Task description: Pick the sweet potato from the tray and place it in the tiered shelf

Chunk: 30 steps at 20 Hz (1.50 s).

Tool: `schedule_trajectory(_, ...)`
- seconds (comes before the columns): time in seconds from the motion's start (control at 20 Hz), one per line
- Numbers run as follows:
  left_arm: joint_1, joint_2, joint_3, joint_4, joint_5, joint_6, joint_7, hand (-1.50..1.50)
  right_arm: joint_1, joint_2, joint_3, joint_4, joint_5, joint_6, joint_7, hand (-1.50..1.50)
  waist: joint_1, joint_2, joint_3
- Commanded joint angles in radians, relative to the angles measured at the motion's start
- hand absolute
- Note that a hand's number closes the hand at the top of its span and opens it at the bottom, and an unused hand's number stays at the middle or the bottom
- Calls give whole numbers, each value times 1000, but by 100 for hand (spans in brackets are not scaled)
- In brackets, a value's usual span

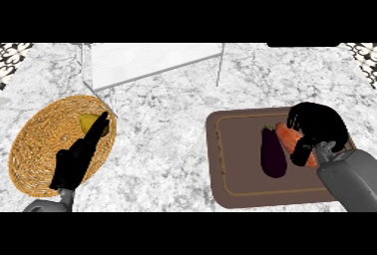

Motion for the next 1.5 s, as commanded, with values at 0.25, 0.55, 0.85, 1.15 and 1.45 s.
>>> schedule_trajectory(0.25,24,-42,-20,68,-37,11,9,0,-111,286,128,-87,76,-63,55,150,4,11,-10)
schedule_trajectory(0.55,47,-29,5,-4,-12,-6,56,0,-284,276,43,-264,107,60,195,150,1,5,-10)
schedule_trajectory(0.85,52,-60,-28,26,-60,13,38,0,-393,379,-61,-340,147,-79,216,150,2,6,-10)
schedule_trajectory(1.15,29,-14,35,52,-16,-64,2,0,-614,393,-213,-102,159,-100,140,150,17,15,-10)
schedule_trajectory(1.45,4,-54,14,52,-38,-46,34,0,-850,420,-264,207,224,-168,114,150,34,20,-11)
